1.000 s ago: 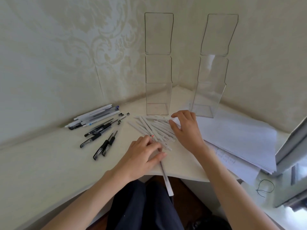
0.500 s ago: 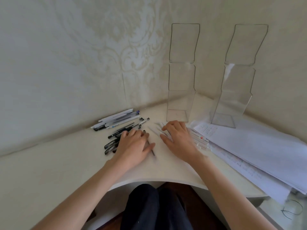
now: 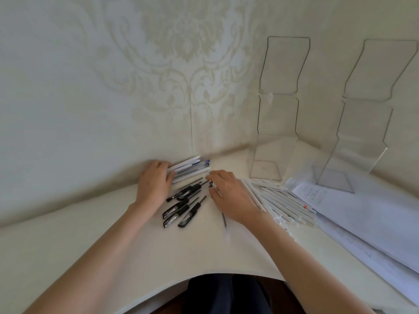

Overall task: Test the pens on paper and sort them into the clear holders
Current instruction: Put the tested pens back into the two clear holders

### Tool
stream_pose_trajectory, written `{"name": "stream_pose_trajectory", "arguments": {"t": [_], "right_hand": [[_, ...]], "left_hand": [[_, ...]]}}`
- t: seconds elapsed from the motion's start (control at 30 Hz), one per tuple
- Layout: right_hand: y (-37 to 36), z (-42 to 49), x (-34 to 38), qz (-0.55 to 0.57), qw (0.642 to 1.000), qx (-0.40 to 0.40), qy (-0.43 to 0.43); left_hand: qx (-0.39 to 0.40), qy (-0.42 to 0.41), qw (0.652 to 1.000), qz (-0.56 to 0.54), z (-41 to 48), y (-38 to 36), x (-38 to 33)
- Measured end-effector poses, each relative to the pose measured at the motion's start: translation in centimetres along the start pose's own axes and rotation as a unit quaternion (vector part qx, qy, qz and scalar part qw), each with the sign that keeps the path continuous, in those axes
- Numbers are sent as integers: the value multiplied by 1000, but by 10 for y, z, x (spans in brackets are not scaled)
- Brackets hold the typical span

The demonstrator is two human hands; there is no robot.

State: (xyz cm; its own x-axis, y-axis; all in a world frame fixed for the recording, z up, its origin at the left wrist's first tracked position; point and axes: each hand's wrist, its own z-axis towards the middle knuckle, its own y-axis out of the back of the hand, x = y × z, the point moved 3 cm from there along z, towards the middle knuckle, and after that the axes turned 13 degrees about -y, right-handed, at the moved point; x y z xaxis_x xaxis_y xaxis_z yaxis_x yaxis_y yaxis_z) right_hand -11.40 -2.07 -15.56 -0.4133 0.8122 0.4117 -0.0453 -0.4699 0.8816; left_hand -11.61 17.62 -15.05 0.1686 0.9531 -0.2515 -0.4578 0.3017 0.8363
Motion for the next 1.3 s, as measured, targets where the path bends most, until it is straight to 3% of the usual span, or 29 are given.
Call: {"name": "stream_pose_trajectory", "arguments": {"t": [0.23,0.37,0.6,0.77,0.93,1.03,1.13,1.2,1.3], "right_hand": [[-22,38,21,-24,995,93,-18],[-27,35,20,-42,996,79,-3],[-17,22,7,-13,996,86,17],[-13,15,1,-14,996,90,14],[-9,13,-4,35,997,68,-25],[4,12,-8,85,995,30,-50],[21,9,-11,105,992,-17,-61],[29,6,-8,182,979,-3,-94],[35,5,0,413,896,74,-148]], "left_hand": [[64,34,995,-66,6,0,8],[104,70,987,-97,7,-2,14],[161,85,980,-76,6,2,11],[249,58,967,-8,9,3,3],[255,37,966,-23,6,0,6],[184,45,981,-40,3,8,4],[86,59,984,-146,1,22,-8],[68,66,942,-323,1,31,-30],[90,72,871,-478,-1,29,-71]]}}
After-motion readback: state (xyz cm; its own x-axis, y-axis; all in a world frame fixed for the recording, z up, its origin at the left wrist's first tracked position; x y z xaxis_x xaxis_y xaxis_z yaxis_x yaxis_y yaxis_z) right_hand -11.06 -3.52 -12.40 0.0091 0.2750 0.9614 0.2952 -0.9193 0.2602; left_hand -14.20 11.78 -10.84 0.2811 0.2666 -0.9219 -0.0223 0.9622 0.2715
